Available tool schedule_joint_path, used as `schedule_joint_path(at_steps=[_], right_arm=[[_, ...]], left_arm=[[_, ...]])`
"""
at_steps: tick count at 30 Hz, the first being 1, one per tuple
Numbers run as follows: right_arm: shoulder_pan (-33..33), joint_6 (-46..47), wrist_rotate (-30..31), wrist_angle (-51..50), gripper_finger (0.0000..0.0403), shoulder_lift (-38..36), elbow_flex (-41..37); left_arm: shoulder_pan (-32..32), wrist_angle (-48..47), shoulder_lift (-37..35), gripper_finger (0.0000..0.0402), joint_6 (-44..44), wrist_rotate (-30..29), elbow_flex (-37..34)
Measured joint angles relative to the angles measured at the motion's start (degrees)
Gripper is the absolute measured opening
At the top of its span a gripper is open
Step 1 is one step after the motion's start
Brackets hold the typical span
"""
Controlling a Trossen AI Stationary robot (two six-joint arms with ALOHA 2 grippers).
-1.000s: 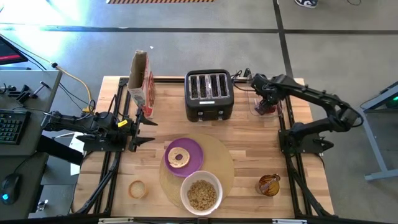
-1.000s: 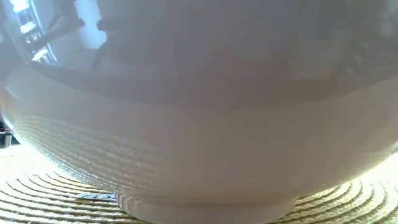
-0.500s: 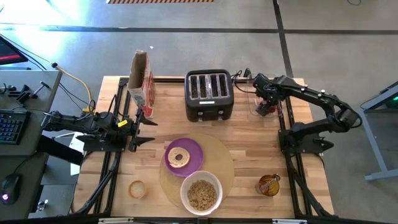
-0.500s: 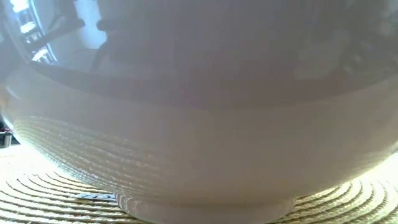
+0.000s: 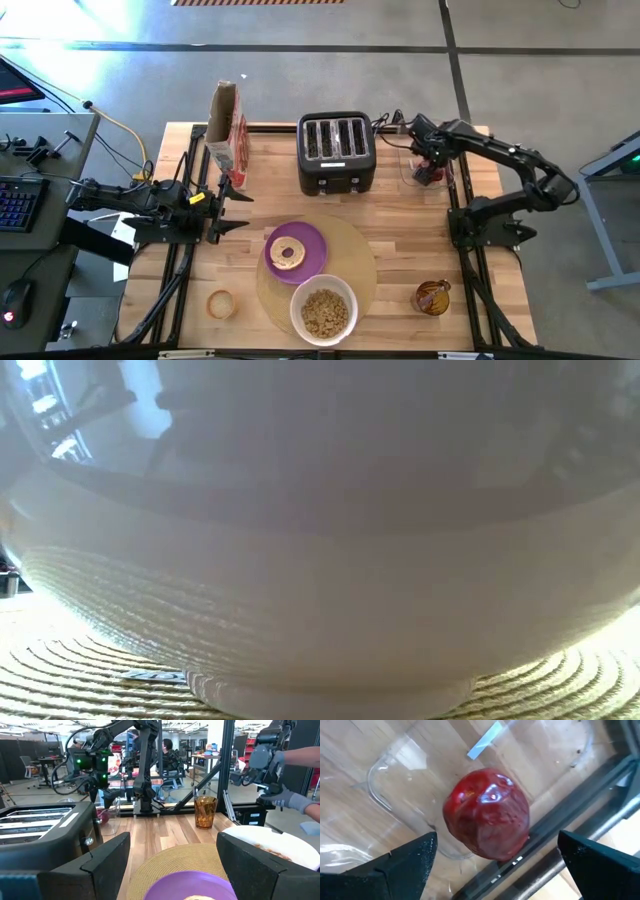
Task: Arrange a breakfast setting
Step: Put the apple on the violet bowl
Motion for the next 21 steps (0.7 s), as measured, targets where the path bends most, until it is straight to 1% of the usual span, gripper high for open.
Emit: schedule_joint_path(at_steps=[13, 18, 21], right_arm=[[-0.02, -0.32, 0.10, 0.76, 0.0393, 9.99, 0.00], [0.00, -0.26, 1.15, 2.45, 0.0392, 11.99, -0.09], [0.00, 0.00, 1.21, 2.63, 0.0381, 12.33, -0.07]], left_arm=[[0.00, -0.01, -0.02, 0.0287, 0.00, 0.02, 0.00], [0.00, 0.01, -0.02, 0.0287, 0.00, 0.00, 0.00], [-0.01, 0.00, 0.00, 0.0287, 0.00, 0.00, 0.00]])
